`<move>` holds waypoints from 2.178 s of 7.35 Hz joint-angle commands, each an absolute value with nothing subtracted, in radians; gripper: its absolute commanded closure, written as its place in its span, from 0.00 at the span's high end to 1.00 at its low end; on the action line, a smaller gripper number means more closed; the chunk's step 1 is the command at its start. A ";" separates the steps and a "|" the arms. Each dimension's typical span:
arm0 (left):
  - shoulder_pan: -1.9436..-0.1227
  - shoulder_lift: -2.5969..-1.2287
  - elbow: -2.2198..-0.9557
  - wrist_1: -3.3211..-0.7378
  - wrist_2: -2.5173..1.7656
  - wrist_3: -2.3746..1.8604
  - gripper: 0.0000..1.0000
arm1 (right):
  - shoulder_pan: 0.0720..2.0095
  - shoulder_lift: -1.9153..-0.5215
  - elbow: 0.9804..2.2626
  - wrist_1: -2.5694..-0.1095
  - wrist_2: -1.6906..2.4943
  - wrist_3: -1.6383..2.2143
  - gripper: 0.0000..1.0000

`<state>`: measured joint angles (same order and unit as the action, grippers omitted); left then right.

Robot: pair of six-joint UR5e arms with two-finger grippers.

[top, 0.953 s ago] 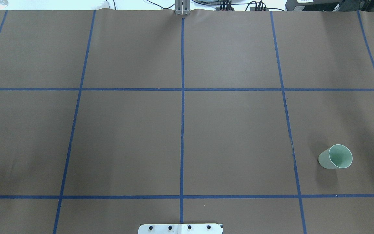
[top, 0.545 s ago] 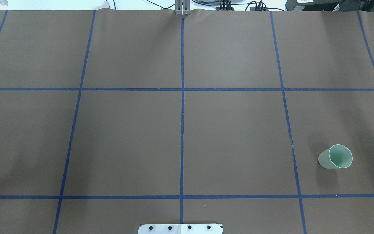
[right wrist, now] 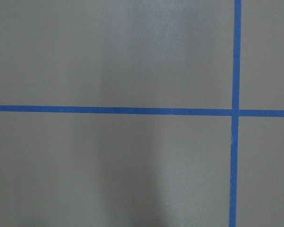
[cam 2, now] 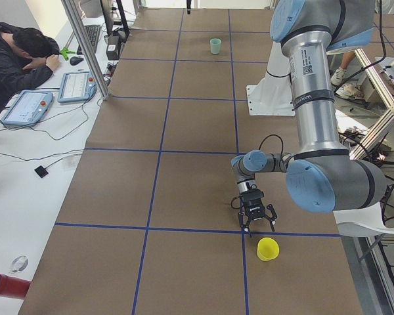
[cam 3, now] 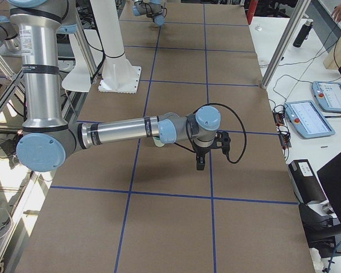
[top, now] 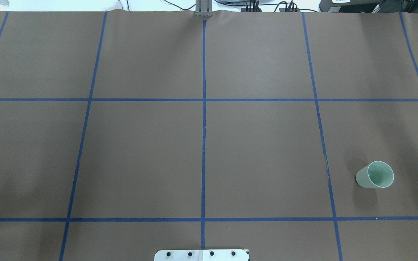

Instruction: Transfer and stack yellow cup on green cup

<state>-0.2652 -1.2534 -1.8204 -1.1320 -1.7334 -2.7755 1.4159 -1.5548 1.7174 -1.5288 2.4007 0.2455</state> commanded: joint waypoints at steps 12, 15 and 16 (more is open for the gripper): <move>-0.236 -1.272 -1.669 -1.138 -1.750 -2.812 0.73 | 1.416 -1.566 1.718 -1.523 2.402 0.244 1.00; -0.244 -1.260 -1.727 -1.128 -1.749 -2.709 0.16 | 1.416 -1.557 1.718 -1.529 2.402 0.245 1.00; -0.245 -1.197 -1.826 -1.083 -1.749 -2.653 0.07 | 1.416 -1.552 1.718 -1.531 2.402 0.245 1.00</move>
<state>-0.2415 -1.2520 -1.7347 -1.1193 -1.7488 -2.7158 1.4159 -1.5586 1.7175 -1.5283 2.4022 0.2448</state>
